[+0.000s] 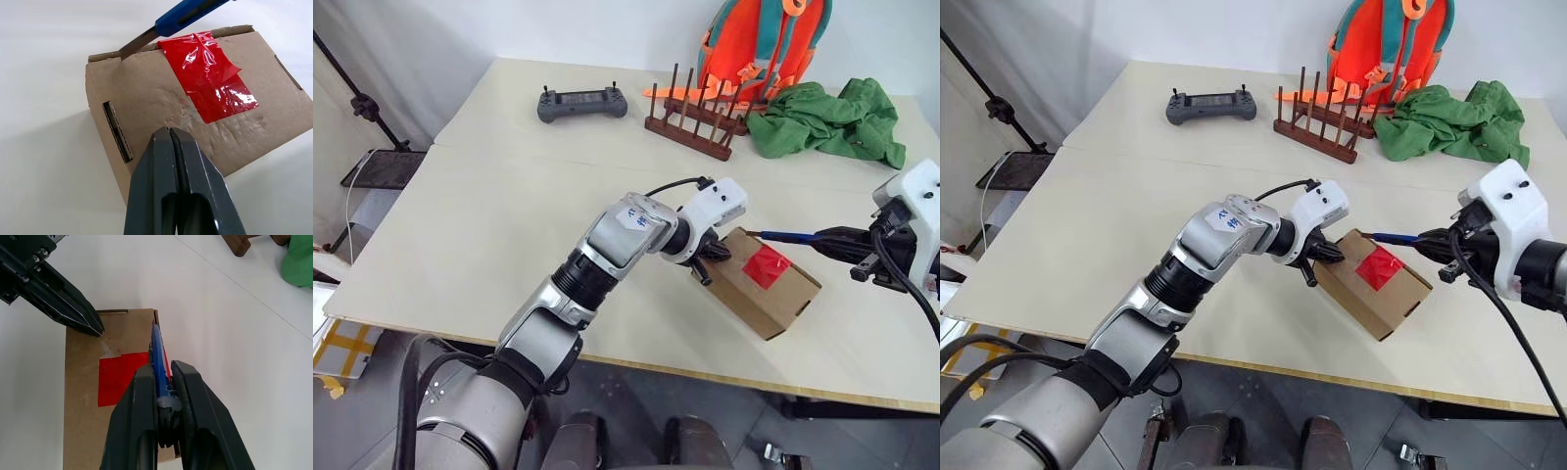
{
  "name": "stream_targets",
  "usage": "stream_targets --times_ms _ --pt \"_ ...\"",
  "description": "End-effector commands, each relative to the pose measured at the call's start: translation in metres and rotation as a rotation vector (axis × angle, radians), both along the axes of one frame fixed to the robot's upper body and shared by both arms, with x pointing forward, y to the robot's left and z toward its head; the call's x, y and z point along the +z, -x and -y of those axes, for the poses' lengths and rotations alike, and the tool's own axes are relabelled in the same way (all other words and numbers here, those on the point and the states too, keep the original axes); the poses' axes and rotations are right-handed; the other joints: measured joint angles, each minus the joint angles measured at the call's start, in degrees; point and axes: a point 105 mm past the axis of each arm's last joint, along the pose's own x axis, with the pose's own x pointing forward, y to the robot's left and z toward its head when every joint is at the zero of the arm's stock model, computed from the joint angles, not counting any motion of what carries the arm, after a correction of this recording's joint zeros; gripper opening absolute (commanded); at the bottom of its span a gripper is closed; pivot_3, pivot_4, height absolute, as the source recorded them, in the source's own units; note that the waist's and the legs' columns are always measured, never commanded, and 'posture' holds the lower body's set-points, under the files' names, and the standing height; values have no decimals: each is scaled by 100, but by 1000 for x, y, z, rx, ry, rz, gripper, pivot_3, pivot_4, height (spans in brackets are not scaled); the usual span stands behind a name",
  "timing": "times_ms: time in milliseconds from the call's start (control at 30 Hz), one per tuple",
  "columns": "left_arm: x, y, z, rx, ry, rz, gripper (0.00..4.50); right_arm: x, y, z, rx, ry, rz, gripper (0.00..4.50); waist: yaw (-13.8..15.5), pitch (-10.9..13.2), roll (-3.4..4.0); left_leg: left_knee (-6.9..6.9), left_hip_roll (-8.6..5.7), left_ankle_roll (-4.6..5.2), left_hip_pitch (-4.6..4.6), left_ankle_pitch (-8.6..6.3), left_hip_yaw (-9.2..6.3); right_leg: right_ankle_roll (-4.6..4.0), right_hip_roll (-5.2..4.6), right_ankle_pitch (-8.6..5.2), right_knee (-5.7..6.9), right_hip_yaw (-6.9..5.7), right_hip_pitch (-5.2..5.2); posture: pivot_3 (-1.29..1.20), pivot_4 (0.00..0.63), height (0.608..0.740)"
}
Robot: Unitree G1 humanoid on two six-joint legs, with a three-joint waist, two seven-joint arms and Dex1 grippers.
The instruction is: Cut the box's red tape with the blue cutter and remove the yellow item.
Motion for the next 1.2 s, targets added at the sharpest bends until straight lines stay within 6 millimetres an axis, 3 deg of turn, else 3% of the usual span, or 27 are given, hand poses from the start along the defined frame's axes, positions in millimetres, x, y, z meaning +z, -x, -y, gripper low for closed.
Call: stream_targets --times_ms 33,233,967,1200 --pt "2 6 3 -23 12 6 36 15 2 1 -12 13 56 156 -4 0 0 0 0 0 0 0 0 0 0 0 0 0 0 0 150 740" --pt "-1 6 3 -24 -11 6 36 23 0 -4 7 7 80 156 -11 0 0 0 1 0 2 0 0 0 1 0 0 0 0 0 150 740" --pt "-3 4 2 -11 -25 3 36 -4 6 6 -25 30 -26 156 -3 0 0 0 0 0 8 0 -2 0 0 0 -2 -2 12 0 150 740" --pt "-6 2 3 -2 -48 10 36 4 4 8 -17 67 -26 156 -1 0 0 0 0 0 13 0 -4 0 0 0 -7 -4 19 0 150 740"
